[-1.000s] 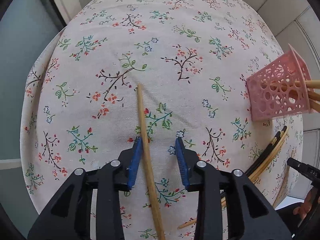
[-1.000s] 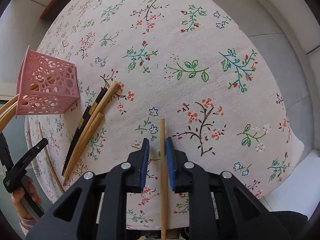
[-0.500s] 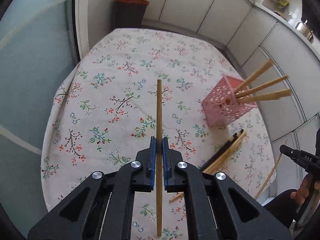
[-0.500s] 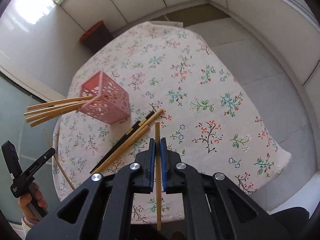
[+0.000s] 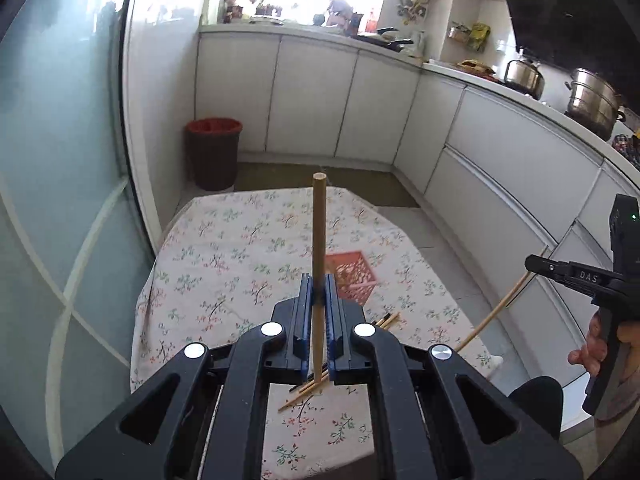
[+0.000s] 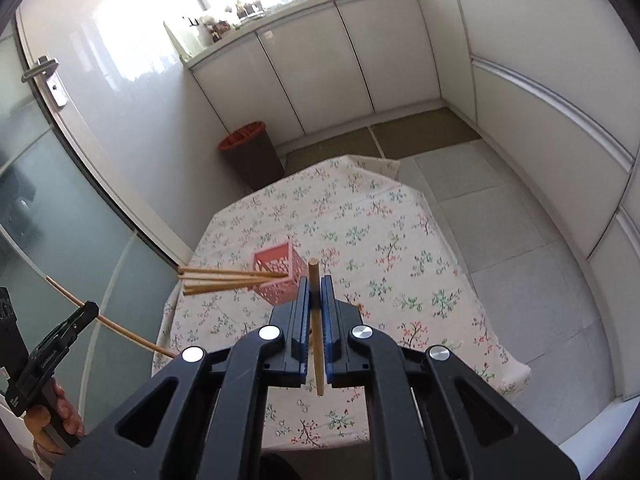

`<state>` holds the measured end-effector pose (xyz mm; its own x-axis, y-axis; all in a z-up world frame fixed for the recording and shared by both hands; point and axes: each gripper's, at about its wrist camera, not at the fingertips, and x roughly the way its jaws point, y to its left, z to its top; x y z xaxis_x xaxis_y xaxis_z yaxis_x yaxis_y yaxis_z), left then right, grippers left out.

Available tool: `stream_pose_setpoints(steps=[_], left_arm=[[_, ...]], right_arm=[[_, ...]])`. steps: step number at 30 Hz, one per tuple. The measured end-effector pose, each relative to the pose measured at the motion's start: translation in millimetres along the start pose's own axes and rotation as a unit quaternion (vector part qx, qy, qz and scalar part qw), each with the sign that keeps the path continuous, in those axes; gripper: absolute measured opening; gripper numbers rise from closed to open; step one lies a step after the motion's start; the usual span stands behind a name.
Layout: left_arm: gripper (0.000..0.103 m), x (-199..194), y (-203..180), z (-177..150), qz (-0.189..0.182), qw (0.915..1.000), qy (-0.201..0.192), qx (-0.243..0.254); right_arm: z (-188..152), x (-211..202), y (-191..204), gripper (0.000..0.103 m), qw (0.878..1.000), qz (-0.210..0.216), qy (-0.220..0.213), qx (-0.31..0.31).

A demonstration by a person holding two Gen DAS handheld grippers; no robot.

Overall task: Organize utensils
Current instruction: 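Lower both chopsticks into the pink cup and open both grippers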

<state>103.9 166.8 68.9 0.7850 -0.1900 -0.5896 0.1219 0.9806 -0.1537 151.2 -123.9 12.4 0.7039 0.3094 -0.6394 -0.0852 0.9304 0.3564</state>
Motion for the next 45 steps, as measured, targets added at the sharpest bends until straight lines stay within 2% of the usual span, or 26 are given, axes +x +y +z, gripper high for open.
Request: stream_pose_setpoints(steps=[5, 9, 12, 18, 24, 29, 30, 31, 33, 35, 41, 43, 45], left_arm=[[0.005, -11.0, -33.2, 40.6, -0.018, 0.9988, -0.029, 0.034], [0.005, 1.3, -53.3, 70.1, -0.029, 0.9976, -0.044, 0.046], [0.005, 16.6, -62.7, 84.7, -0.034, 0.9971, -0.05, 0.046], [0.005, 54.0, -72.3, 97.6, -0.033, 0.9967, -0.05, 0.055], [0.005, 71.9, -64.2, 110.5, -0.026, 0.9964, -0.061, 0.052], [0.005, 87.7, -51.9, 108.1, -0.018, 0.9976, -0.055, 0.039], [0.005, 90.9, -50.0, 107.0, -0.017, 0.9978, -0.052, 0.037], [0.005, 93.7, -49.1, 105.7, -0.016, 0.998, -0.05, 0.035], [0.005, 98.7, -49.0, 105.1, -0.014, 0.9983, -0.047, 0.032], [0.005, 105.6, -48.7, 105.3, -0.016, 0.9987, -0.042, 0.024], [0.005, 134.5, -51.0, 98.8, -0.004, 0.9998, -0.019, -0.001], [0.006, 149.8, -52.4, 93.7, 0.005, 0.9999, 0.01, -0.005], [0.009, 153.5, -49.4, 90.6, 0.007, 0.9997, 0.019, -0.013]], right_arm=[[42.6, -28.5, 11.5, 0.006, 0.998, 0.014, -0.053, -0.005], [70.4, -33.9, 18.8, 0.006, 0.996, 0.025, -0.086, -0.004], [88.4, -23.1, 24.5, 0.006, 0.994, 0.026, -0.107, -0.004], [107.5, 27.7, 44.0, 0.006, 0.993, 0.033, -0.112, -0.02], [100.6, 91.5, 63.1, 0.006, 0.992, 0.034, -0.102, -0.058], [74.5, 142.1, 70.7, 0.006, 0.991, 0.039, -0.084, -0.099], [69.0, 146.9, 67.4, 0.011, 0.991, 0.039, -0.078, -0.097], [65.3, 148.3, 62.6, 0.013, 0.992, 0.04, -0.075, -0.091], [63.3, 144.3, 52.6, 0.028, 0.994, 0.039, -0.075, -0.074], [63.8, 135.3, 41.7, 0.033, 0.995, 0.04, -0.076, -0.06], [63.6, 118.1, 25.6, 0.033, 0.995, 0.017, -0.08, -0.061], [62.8, 116.0, 21.4, 0.033, 0.995, 0.016, -0.078, -0.055], [62.2, 112.5, 19.0, 0.033, 0.995, 0.015, -0.077, -0.055]])
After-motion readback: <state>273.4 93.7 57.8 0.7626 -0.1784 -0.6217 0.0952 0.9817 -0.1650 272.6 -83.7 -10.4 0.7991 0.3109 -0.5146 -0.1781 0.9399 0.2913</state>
